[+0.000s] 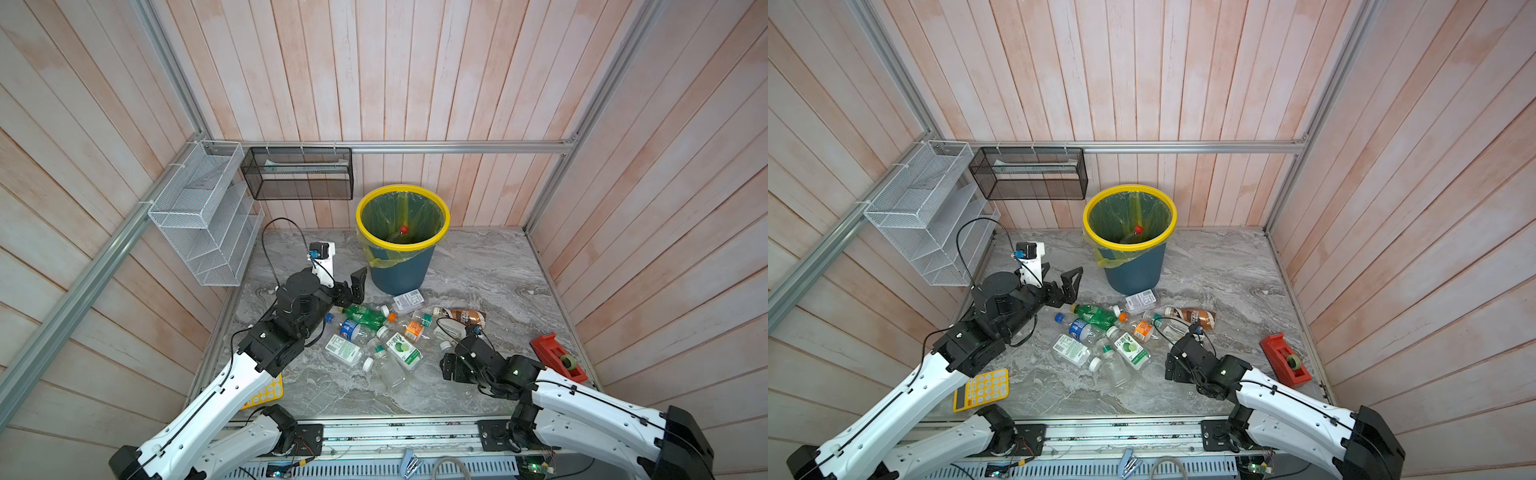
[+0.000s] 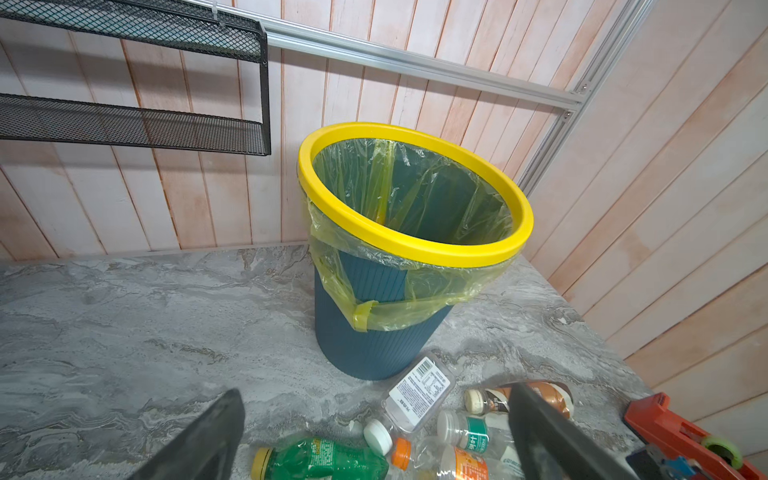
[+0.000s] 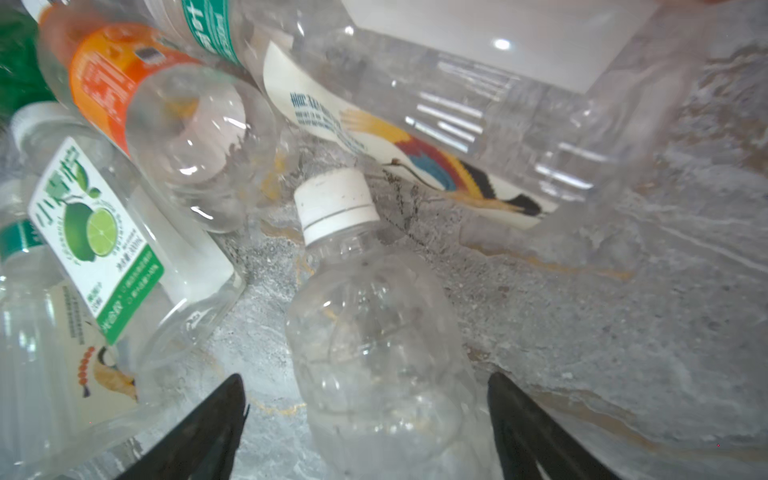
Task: Throw the plastic bottles in the bin
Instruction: 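Grasp the clear white-cap bottle with the right gripper while the left arm withdraws, then lift the white-cap bottle over the bin and open the right gripper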
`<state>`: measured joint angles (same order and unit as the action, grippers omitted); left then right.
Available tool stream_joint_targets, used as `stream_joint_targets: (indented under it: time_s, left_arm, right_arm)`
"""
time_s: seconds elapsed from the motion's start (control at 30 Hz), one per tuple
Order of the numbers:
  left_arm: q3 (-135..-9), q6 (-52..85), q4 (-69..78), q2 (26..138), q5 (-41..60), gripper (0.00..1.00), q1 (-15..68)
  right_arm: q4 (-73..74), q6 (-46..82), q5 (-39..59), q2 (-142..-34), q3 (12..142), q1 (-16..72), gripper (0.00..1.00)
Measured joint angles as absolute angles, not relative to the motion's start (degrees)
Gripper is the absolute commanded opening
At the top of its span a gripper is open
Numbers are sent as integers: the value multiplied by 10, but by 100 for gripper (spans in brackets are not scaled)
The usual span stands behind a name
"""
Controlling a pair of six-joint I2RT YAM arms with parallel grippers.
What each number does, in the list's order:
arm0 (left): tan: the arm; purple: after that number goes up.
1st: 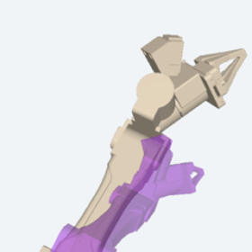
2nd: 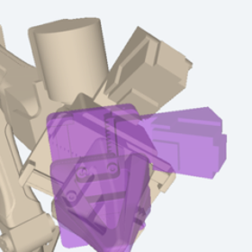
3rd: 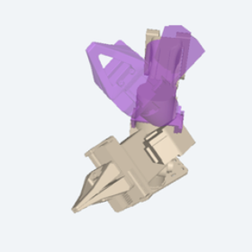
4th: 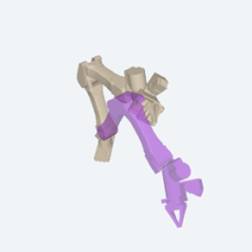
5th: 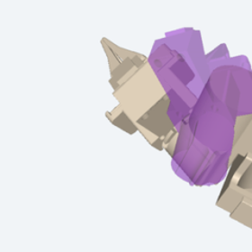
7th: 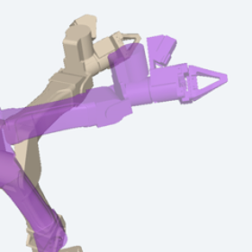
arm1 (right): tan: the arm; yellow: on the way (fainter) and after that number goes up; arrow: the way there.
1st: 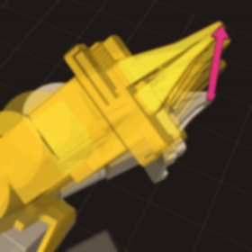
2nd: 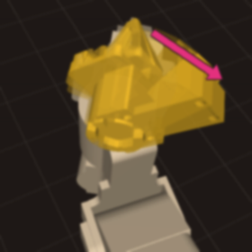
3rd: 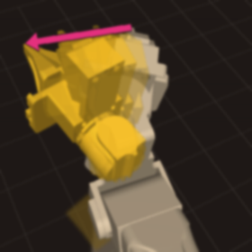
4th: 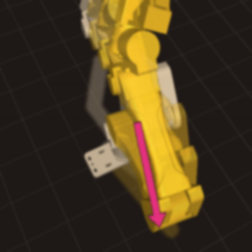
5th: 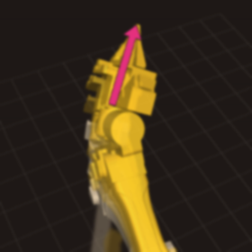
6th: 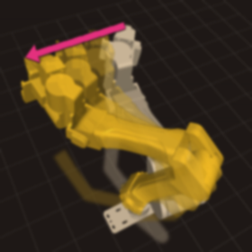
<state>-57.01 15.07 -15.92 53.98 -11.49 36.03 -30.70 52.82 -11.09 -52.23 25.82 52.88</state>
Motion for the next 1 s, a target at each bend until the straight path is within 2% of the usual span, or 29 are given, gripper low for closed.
stream_joint_targets:
  time_s: [0.17, 0.43, 0.57, 0.77, 1.0]
  left_arm:
    - [-568, 156, -161, 538, -120, 100, 360]
    - [-556, 162, -172, 532, -130, 100, 360]
    - [-547, 168, -176, 523, -140, 100, 352]
    - [-519, 189, -178, 505, -158, 100, 334]
    - [-480, 231, -204, 500, -189, 100, 323]
  right_arm:
    - [-285, 527, -111, -578, 258, 557, 73]
    - [-242, 517, -111, -621, 268, 579, 54]
    - [-236, 514, -118, -583, 268, 581, 52]
    - [-231, 477, -178, -463, 324, 581, 52]
    - [-146, 341, -294, -376, 419, 581, 51]
